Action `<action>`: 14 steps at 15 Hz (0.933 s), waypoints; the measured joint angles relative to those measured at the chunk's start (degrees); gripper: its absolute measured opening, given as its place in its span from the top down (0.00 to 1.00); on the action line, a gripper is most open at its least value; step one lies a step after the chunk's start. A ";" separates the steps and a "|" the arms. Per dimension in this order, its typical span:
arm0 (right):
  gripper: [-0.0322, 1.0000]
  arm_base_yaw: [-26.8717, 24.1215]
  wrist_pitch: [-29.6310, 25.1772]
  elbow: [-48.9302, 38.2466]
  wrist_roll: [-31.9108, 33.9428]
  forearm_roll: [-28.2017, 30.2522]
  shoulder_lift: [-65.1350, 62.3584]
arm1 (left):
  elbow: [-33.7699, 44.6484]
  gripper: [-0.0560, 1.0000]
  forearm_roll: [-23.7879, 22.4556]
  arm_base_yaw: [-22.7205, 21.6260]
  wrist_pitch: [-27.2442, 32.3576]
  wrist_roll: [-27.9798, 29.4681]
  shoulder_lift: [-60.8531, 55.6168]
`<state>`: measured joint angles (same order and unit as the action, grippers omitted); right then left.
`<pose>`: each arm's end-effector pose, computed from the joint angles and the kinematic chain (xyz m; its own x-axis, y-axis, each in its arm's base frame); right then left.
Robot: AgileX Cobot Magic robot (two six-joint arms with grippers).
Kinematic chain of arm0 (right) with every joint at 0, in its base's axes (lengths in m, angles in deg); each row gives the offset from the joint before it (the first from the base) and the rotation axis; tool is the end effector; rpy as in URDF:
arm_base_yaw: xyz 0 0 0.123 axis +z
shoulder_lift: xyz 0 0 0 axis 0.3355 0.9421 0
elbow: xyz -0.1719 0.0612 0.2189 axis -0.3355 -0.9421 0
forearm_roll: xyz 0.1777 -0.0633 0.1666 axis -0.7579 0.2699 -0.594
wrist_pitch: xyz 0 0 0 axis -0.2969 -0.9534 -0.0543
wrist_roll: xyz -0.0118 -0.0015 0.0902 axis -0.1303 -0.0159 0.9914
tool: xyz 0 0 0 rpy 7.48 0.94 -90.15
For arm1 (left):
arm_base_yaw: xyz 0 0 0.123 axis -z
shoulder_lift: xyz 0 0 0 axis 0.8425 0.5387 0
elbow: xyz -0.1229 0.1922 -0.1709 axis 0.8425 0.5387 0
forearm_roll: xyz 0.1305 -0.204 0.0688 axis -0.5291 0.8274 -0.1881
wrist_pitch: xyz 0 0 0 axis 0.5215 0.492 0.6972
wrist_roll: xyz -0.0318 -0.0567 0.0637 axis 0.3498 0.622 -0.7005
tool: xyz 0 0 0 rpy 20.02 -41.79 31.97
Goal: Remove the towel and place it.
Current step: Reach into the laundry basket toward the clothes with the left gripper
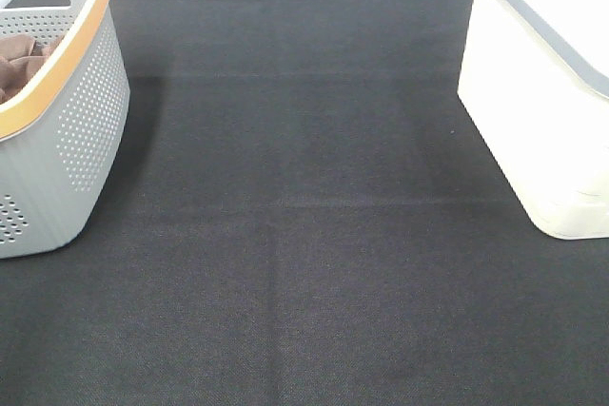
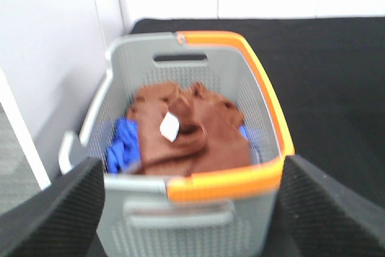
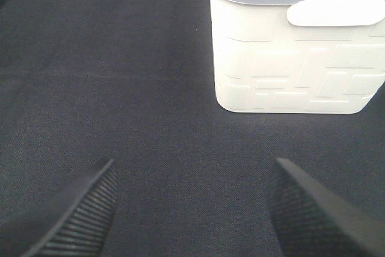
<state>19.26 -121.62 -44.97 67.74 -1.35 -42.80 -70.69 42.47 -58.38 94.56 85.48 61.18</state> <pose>-0.0069 0.0072 0.2779 -0.4489 -0.0403 -0.8927 -0.0847 0.9964 -0.0024 0.0568 0.0033 0.3299 -0.2005 -0.0347 -0.9791 -0.0484 0.9985 -0.0255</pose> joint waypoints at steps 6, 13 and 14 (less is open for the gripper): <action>0.32 0.00 0.00 0.00 0.00 0.00 0.00 | -16.56 0.22 -5.33 0.00 -5.56 9.34 29.56; 0.32 0.00 0.00 0.00 0.00 0.00 0.00 | -44.98 0.22 -5.56 0.00 19.42 10.60 65.15; 0.32 0.00 0.00 0.00 0.00 0.00 0.00 | -47.10 0.22 -5.56 0.00 21.14 10.60 68.98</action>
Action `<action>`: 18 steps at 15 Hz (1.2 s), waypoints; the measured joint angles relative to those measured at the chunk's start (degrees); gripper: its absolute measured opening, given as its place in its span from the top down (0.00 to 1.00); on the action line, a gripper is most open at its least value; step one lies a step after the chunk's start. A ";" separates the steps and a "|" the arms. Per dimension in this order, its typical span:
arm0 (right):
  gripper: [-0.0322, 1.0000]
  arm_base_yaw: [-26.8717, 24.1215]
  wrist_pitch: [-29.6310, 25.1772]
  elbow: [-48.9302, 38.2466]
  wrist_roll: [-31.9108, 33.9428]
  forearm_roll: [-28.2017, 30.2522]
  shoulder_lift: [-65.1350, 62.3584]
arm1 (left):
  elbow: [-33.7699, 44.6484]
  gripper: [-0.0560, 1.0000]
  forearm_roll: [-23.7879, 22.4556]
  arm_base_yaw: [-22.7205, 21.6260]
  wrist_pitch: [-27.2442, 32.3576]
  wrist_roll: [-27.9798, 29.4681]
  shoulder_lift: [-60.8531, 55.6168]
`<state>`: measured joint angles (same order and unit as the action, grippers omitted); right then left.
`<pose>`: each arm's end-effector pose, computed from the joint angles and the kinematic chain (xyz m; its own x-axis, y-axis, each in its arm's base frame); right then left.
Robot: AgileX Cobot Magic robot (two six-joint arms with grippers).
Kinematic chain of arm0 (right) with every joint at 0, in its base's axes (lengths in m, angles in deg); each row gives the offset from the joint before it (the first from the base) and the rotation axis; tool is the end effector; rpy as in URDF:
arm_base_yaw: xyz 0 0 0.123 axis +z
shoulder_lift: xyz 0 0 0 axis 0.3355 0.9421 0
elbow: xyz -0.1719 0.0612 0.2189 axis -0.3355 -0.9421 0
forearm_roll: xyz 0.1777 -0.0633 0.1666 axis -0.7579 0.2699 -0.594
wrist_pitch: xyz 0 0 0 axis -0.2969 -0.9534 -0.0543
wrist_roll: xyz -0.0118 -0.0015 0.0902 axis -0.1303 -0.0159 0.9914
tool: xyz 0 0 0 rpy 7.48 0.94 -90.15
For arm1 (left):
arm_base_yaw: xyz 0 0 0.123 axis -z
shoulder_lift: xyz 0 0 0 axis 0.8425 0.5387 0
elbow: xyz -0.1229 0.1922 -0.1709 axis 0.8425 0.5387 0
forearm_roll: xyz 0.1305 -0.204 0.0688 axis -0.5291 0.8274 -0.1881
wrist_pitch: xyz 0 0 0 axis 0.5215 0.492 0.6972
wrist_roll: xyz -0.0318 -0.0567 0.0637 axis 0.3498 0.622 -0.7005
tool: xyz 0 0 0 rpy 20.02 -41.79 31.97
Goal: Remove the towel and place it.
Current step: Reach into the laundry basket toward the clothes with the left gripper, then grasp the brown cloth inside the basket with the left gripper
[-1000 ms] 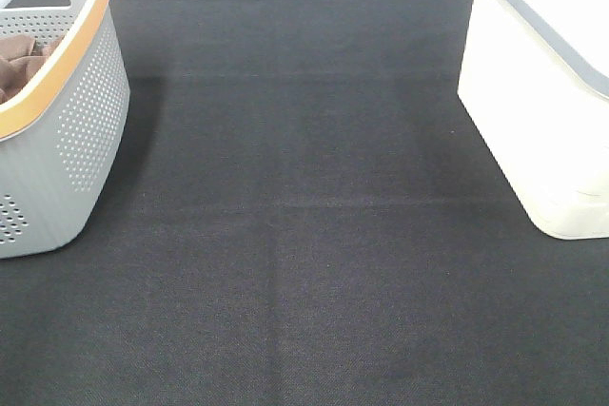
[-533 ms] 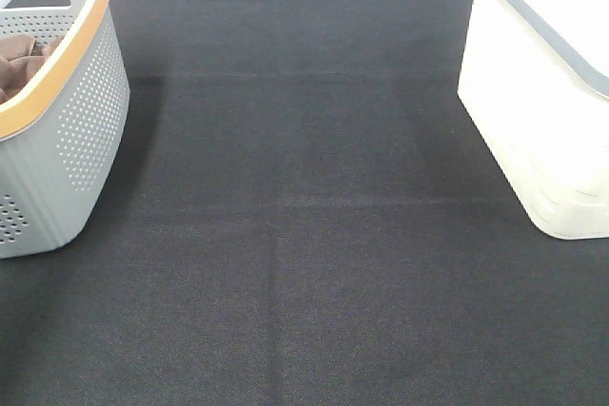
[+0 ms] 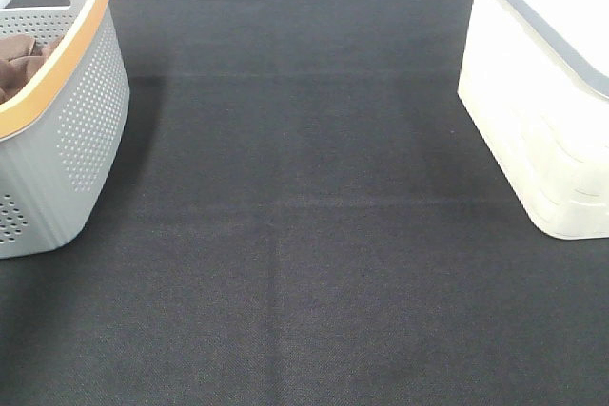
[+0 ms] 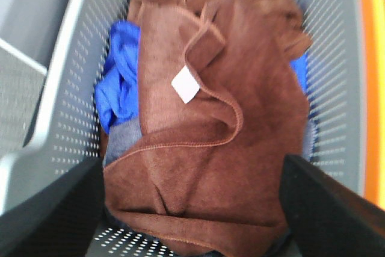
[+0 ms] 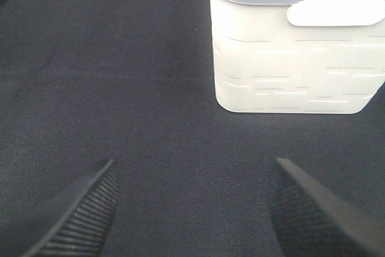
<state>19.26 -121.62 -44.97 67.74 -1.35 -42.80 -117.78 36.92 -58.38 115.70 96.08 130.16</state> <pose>-0.0069 0.0072 0.2779 -0.4489 -0.0403 -0.8927 -0.0847 0.9964 -0.0024 0.3201 0.0160 0.3493 -0.7873 -0.1813 -0.5893 -0.2204 0.9754 -0.0056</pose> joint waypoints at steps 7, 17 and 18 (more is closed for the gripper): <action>0.32 0.00 0.00 0.00 0.00 0.00 0.00 | -10.66 0.22 0.06 0.00 3.09 0.63 18.51; 0.32 0.00 0.00 0.00 0.00 0.00 0.00 | -17.42 0.22 1.83 0.00 3.67 1.32 31.00; 0.32 0.00 0.00 0.00 0.00 0.00 0.00 | -17.42 0.22 2.35 0.00 2.18 2.01 31.40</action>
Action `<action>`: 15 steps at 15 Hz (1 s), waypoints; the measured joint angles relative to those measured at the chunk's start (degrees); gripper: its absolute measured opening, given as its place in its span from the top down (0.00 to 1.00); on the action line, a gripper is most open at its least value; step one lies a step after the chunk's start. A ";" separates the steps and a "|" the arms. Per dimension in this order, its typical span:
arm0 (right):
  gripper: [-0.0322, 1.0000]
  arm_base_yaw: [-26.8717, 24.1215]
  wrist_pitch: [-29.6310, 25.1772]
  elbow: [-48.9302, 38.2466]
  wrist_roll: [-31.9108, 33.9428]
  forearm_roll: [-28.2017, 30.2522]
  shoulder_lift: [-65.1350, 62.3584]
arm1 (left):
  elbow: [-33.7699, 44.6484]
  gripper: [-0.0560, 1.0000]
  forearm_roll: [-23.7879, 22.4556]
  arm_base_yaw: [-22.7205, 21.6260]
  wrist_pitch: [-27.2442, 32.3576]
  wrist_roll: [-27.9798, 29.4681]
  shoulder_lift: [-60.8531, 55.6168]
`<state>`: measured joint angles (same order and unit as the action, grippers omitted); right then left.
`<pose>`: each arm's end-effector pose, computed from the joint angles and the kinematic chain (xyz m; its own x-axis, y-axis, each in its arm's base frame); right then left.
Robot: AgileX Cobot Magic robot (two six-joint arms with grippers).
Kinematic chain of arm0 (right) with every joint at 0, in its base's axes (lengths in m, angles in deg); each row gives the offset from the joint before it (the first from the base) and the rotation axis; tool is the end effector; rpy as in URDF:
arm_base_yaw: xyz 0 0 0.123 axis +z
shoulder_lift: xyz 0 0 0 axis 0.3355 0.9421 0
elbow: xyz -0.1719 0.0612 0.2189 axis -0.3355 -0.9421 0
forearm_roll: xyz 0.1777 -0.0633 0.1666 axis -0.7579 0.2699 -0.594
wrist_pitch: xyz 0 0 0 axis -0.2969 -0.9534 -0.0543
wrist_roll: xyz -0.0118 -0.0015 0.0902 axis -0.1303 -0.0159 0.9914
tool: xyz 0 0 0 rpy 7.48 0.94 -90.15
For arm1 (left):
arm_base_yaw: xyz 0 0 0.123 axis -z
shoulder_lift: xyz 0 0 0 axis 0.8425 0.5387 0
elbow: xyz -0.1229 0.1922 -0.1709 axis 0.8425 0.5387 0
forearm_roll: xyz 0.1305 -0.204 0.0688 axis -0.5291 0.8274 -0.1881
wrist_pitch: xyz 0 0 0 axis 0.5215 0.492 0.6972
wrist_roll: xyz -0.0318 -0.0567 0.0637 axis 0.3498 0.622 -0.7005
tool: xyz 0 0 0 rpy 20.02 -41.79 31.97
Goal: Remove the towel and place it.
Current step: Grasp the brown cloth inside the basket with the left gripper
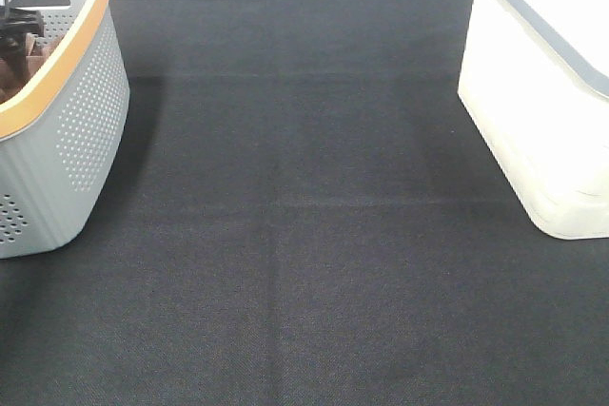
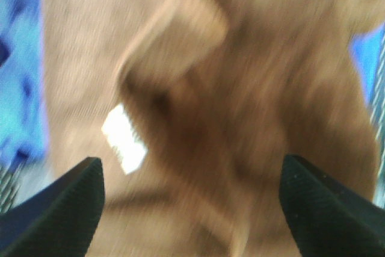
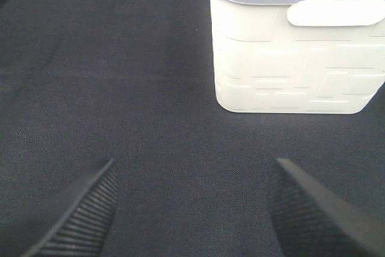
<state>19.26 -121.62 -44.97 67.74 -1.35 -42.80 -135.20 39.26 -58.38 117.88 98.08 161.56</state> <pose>-0.0069 0.0072 0.2779 -0.4489 -0.0403 -0.8927 -0.0847 0.9964 -0.0024 0.4395 0.0152 0.2258 -0.9080 -0.2452 -0.3398 -0.2616 0.9652 0.0025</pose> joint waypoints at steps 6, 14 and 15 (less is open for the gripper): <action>0.32 0.00 0.00 0.00 0.00 0.00 0.00 | -0.17 0.36 2.29 0.00 -5.04 0.63 2.01; 0.32 0.00 0.00 0.00 0.00 0.00 0.00 | -0.17 0.78 2.64 0.00 -5.61 0.63 2.81; 0.32 0.00 0.00 0.00 0.00 0.00 0.00 | -0.17 0.89 2.52 0.00 -5.79 0.57 2.81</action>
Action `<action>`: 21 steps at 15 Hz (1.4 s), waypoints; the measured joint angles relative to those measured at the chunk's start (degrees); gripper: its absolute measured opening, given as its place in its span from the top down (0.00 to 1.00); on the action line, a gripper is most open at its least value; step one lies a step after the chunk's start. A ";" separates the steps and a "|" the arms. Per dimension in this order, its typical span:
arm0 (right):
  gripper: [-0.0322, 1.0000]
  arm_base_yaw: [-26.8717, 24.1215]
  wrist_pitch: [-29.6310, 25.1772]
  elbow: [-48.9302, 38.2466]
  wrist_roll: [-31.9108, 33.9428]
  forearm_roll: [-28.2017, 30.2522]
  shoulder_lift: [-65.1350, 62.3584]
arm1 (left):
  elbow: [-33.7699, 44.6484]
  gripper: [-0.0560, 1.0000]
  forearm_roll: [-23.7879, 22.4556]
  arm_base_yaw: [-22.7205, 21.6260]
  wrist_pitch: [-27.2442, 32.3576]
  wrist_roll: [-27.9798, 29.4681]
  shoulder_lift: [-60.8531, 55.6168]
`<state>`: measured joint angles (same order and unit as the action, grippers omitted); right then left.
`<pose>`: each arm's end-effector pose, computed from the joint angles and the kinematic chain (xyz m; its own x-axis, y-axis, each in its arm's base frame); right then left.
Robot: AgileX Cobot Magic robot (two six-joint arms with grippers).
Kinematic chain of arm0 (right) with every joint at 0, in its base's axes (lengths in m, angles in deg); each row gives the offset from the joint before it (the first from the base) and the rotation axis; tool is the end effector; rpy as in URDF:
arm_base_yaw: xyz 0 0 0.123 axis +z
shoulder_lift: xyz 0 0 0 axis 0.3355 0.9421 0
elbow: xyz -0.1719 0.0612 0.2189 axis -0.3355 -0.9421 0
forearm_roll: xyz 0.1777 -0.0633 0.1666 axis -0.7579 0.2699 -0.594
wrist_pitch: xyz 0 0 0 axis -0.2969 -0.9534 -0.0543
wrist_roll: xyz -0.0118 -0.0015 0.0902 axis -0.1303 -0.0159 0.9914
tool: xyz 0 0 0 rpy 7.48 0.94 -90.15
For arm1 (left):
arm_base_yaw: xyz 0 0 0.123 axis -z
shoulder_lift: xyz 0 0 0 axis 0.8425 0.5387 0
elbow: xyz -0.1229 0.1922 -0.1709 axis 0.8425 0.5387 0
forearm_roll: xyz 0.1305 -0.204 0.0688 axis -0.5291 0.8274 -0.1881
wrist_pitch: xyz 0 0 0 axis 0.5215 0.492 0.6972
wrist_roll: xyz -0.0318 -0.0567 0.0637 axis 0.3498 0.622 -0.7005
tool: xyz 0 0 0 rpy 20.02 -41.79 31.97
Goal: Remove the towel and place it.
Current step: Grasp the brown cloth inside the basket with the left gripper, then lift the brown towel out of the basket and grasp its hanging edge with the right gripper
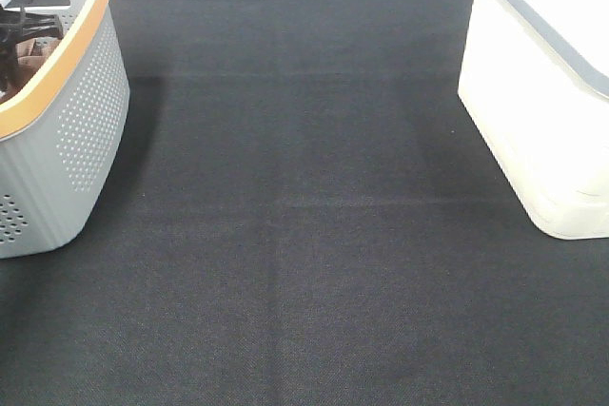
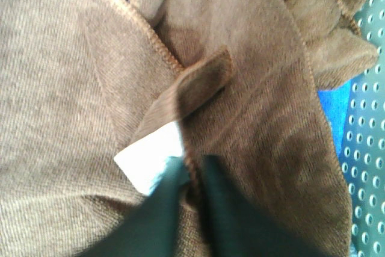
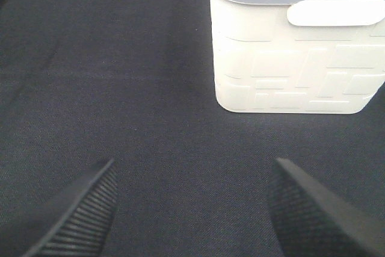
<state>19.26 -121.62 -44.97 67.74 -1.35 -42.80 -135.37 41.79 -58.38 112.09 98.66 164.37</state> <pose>-0.0069 0.0072 0.2779 -0.4489 -0.0403 -0.8927 -0.0847 0.9964 -0.0024 0.4531 0.0118 0.2077 -0.8841 -0.2750 -0.3778 -0.2738 0.9600 -0.0581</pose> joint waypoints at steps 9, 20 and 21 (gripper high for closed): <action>0.32 0.00 0.00 0.00 0.00 0.00 0.00 | -5.61 0.95 -2.01 0.00 4.98 -2.86 -6.76; 0.32 0.00 0.00 0.00 0.00 -0.17 0.00 | -6.36 0.95 16.79 0.00 -6.82 -9.85 -28.13; 0.32 0.00 0.00 0.00 0.00 -0.80 0.00 | -6.36 0.95 21.83 0.00 -9.68 -12.83 -30.42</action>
<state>19.26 -121.62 -44.97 67.74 -2.15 -42.80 -141.73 63.62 -58.38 102.41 85.82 133.94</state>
